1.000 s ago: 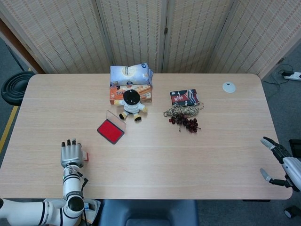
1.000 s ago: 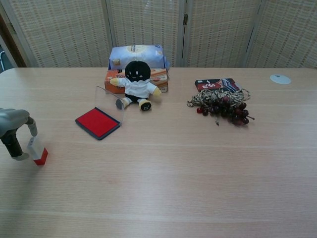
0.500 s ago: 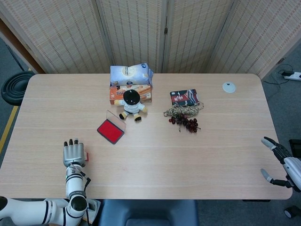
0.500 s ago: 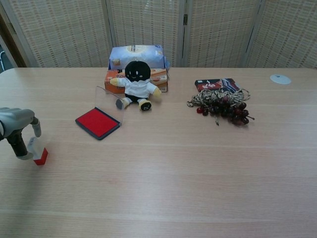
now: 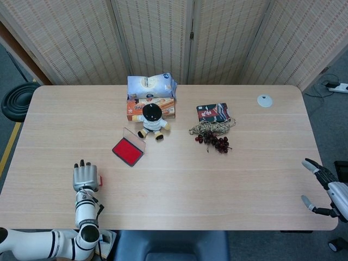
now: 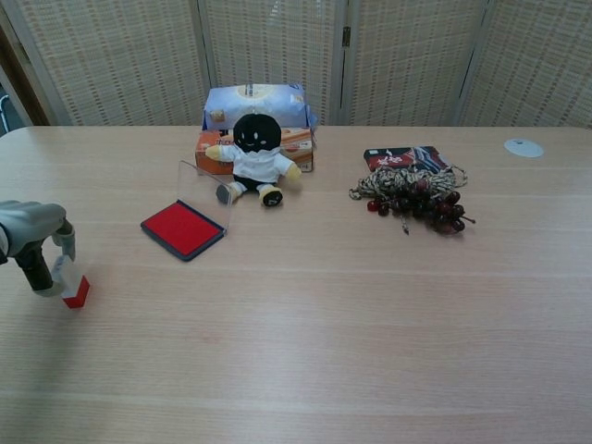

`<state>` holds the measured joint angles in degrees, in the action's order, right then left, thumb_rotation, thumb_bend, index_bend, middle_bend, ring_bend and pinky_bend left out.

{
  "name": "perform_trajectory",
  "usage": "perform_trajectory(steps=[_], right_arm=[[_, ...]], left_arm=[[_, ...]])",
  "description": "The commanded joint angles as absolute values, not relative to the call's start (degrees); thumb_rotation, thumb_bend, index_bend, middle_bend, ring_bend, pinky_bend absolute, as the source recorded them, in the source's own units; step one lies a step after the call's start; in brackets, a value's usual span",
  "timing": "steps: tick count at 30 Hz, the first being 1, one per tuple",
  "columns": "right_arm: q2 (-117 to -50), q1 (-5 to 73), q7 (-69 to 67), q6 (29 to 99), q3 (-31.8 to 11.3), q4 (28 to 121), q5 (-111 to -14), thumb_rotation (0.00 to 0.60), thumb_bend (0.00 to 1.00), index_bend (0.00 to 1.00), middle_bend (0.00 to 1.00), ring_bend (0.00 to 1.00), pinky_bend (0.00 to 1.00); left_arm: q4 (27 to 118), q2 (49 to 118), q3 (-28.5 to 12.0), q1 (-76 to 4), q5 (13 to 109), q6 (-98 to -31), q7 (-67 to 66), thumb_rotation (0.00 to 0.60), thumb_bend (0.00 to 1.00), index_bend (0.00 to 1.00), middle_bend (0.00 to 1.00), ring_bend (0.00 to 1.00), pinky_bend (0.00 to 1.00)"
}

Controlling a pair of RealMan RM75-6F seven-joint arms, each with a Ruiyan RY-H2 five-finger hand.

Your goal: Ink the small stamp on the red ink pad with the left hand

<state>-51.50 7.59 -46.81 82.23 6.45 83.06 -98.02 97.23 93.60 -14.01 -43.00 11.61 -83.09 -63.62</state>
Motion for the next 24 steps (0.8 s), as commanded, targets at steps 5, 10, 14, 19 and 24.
perform_trajectory(steps=[5,10,14,19,24], right_arm=[[-51.6,7.9,-46.3,81.5,6.4,83.4,-97.7,0.600,0.38,0.02,0.00,0.00,0.00],[-51.6,7.8,-45.8,81.6,6.4,83.6,-97.5,0.600,0.38,0.02,0.00,0.00,0.00],[-51.6,7.8,-45.5,81.6,6.4,83.7,-97.3,0.600,0.38,0.02,0.00,0.00,0.00],[-51.6,7.9,-45.2,81.2,6.4,83.9,-97.1,0.600,0.38,0.02,0.00,0.00,0.00],[-51.7,7.9,-45.0,80.7,6.2,83.9,-96.3,0.600,0.38,0.02,0.00,0.00,0.00]], left_arm=[[96.6,93.3,-14.0,-42.6,12.4,-81.9,-62.3,0.600,0.30,0.40,0.26,0.14,0.16],[97.1,92.9,-14.0,-42.2,13.2,-82.0,-61.2,0.600,0.30,0.45,0.32,0.19,0.21],[97.7,92.6,-14.0,-41.9,13.8,-82.4,-60.6,0.600,0.30,0.49,0.37,0.23,0.25],[98.3,92.1,-14.1,-41.7,14.7,-82.8,-60.0,0.600,0.30,0.52,0.40,0.26,0.27],[98.8,91.0,-14.8,-42.1,14.7,-82.4,-60.3,0.600,0.30,0.53,0.41,0.26,0.28]])
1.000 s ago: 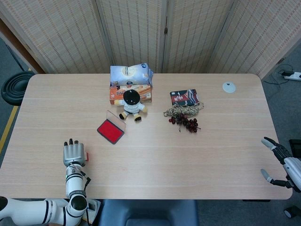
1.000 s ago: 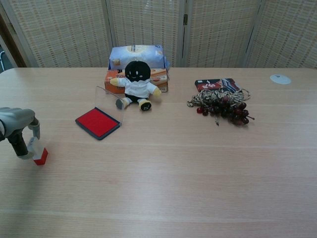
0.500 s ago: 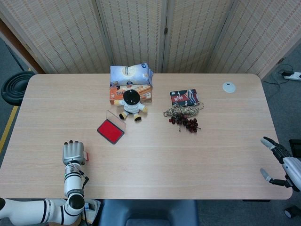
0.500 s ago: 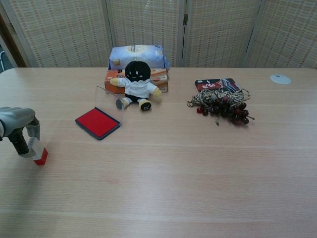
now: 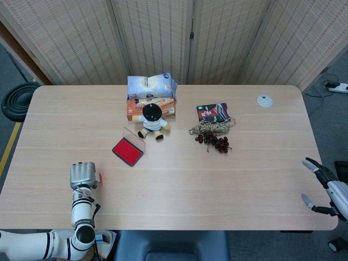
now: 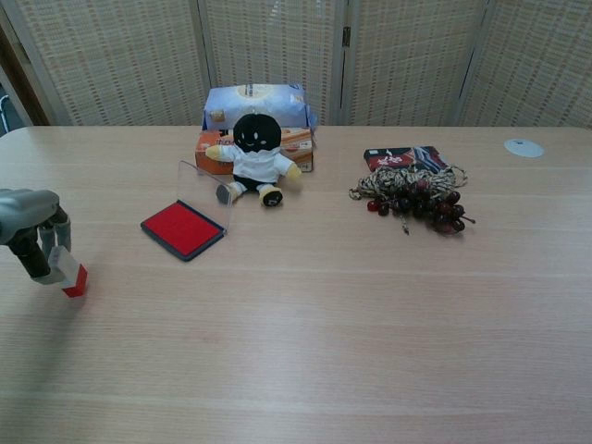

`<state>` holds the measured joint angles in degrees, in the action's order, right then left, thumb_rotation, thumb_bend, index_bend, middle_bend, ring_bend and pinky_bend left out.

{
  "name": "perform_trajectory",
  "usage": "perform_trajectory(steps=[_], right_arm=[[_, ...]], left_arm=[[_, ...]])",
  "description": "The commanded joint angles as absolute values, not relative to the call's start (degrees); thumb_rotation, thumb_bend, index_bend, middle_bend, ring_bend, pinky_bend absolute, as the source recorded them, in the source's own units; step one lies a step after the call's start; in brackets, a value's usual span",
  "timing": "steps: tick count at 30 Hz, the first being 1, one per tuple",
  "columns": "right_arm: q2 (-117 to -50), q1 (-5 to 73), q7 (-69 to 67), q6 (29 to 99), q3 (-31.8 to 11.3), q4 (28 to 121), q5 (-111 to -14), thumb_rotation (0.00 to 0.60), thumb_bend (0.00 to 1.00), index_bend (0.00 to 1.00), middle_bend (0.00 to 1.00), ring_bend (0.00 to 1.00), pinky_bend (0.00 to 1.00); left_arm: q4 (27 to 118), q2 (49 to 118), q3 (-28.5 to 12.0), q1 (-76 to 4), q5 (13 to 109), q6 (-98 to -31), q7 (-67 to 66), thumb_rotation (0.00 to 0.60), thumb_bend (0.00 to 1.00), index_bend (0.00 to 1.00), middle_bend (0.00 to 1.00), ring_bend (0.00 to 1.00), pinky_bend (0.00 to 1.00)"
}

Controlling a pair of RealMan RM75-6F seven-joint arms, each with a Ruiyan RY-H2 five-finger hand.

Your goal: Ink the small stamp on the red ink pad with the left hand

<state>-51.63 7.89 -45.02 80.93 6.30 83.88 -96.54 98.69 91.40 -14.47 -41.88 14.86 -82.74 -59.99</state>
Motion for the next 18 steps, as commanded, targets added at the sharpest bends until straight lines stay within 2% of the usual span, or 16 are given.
perform_trajectory(steps=[1,6,18], right_arm=[[-51.7,7.9,-44.9,80.6,6.2,83.9,-96.1,0.600,0.38,0.02,0.00,0.00,0.00],[-51.8,8.1,-44.9,79.5,5.8,84.0,-94.7,0.600,0.38,0.02,0.00,0.00,0.00],[-52.0,8.7,-46.2,77.0,4.9,83.2,-92.3,0.600,0.38,0.02,0.00,0.00,0.00]], left_arm=[[98.8,90.7,-15.1,-42.4,14.6,-82.1,-60.5,0.600,0.30,0.53,0.42,0.26,0.29],[98.0,89.7,-16.8,-44.1,13.5,-80.8,-61.9,0.600,0.30,0.56,0.45,0.29,0.33],[95.4,89.1,-21.3,-51.0,5.9,-76.3,-68.3,0.600,0.30,0.56,0.45,0.30,0.34]])
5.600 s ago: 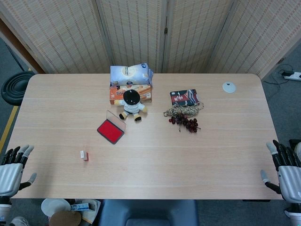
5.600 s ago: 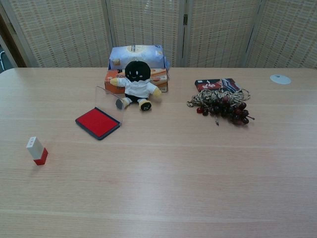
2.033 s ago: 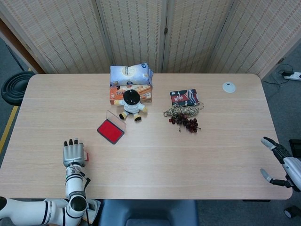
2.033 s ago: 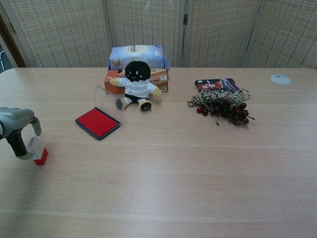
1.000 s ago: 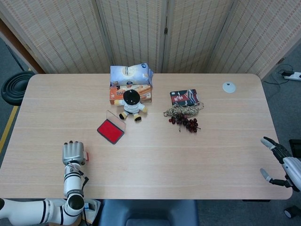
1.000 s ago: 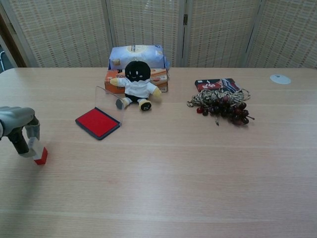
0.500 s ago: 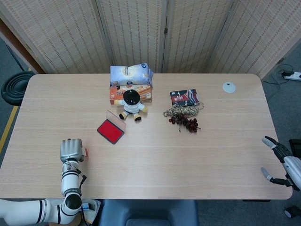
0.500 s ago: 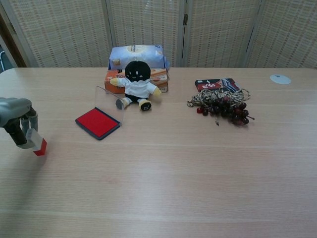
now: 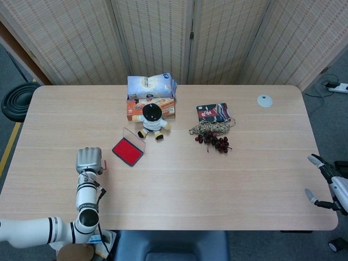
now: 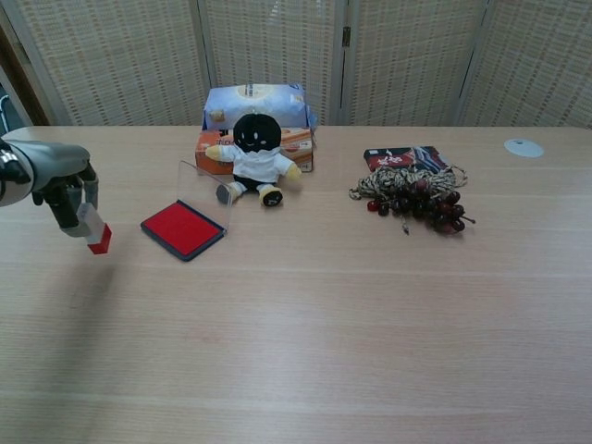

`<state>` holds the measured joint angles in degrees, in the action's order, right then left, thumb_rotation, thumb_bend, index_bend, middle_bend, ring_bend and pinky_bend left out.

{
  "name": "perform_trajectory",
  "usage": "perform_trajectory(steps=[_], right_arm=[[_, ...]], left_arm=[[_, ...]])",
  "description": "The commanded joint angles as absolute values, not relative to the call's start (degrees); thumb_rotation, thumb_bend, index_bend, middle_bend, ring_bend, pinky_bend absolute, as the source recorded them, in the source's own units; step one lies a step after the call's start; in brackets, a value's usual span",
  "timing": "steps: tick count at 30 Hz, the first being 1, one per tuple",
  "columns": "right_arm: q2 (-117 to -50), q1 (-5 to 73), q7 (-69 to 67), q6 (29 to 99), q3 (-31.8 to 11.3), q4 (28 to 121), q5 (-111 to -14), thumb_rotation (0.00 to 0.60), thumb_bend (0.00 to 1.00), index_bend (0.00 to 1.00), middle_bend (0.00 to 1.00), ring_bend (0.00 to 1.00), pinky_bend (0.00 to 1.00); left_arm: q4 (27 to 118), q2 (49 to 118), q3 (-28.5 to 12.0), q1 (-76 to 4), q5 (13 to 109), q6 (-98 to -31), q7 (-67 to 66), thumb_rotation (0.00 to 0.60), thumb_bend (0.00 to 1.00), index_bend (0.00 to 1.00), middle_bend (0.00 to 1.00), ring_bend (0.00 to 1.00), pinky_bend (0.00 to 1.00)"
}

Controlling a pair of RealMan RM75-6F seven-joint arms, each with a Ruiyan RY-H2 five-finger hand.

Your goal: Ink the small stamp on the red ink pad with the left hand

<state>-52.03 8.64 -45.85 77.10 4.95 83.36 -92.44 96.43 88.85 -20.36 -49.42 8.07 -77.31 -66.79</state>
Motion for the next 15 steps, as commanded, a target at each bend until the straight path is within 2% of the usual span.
perform_trajectory(steps=[1,15], right_arm=[[-52.0,8.7,-46.6,76.9,4.8,83.0,-92.3,0.600,0.38,0.02,0.00,0.00,0.00],[-51.9,8.2,-53.2,78.4,5.0,79.5,-93.6,0.600,0.38,0.02,0.00,0.00,0.00]], left_arm=[[94.8,89.3,-21.7,-51.7,4.8,-75.9,-68.9,0.600,0.30,0.56,0.45,0.30,0.34],[90.6,93.8,-23.6,-59.2,0.5,-77.6,-73.2,0.600,0.30,0.56,0.45,0.30,0.34]])
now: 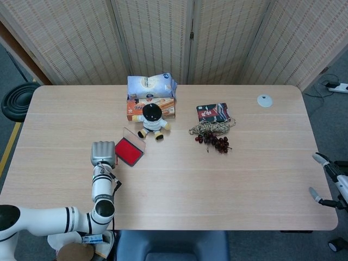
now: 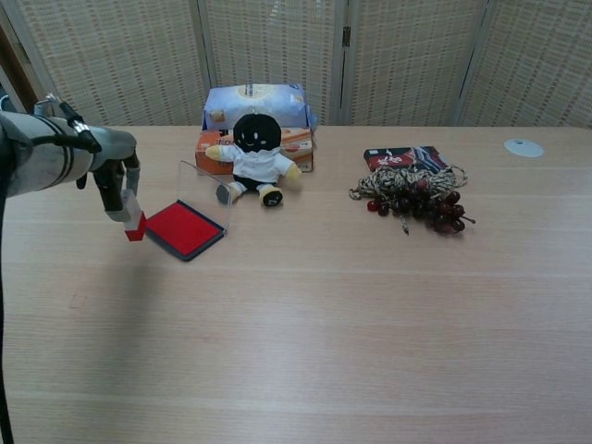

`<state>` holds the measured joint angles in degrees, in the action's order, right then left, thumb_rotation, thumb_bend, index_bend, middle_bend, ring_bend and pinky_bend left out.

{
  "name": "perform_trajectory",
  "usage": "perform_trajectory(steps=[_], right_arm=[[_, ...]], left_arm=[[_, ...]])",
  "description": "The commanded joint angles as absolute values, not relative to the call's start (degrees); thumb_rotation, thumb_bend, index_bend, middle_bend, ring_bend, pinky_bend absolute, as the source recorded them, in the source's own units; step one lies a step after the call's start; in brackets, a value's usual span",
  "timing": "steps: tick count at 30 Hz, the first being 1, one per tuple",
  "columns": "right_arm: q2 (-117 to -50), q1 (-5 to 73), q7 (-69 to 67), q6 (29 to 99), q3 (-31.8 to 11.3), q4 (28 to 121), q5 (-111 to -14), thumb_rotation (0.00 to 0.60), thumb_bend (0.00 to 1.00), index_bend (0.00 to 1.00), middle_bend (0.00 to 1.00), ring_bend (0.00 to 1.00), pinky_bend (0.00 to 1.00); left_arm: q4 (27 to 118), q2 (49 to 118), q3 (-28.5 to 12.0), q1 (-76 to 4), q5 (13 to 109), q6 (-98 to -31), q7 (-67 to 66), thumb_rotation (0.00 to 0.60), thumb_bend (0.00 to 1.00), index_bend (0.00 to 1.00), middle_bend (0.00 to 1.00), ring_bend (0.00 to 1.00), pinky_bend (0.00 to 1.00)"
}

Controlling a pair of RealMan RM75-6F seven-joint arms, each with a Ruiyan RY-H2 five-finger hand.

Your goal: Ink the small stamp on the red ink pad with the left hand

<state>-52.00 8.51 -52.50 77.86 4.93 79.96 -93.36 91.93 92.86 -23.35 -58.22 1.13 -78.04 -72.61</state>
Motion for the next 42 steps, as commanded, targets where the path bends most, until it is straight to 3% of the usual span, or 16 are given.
perform_trajectory(steps=[1,17,42], right_arm=[[-51.9,8.1,-53.4,78.6,5.0,79.3,-93.6,0.600,0.38,0.02,0.00,0.00,0.00],[-51.9,7.2,-57.3,79.5,4.9,77.0,-93.1,0.600,0.38,0.02,0.00,0.00,0.00],[-51.9,6.8,-56.9,79.3,4.8,77.0,-93.0,0.600,0.38,0.02,0.00,0.00,0.00]], left_arm=[[90.0,94.1,-23.6,-59.5,0.3,-77.1,-73.4,0.600,0.30,0.56,0.45,0.30,0.34],[79.6,98.1,-24.3,-64.6,-1.8,-69.0,-75.2,0.600,0.30,0.57,0.45,0.30,0.34],[73.8,99.6,-22.4,-65.8,-1.9,-62.8,-73.3,0.600,0.30,0.57,0.45,0.30,0.34]])
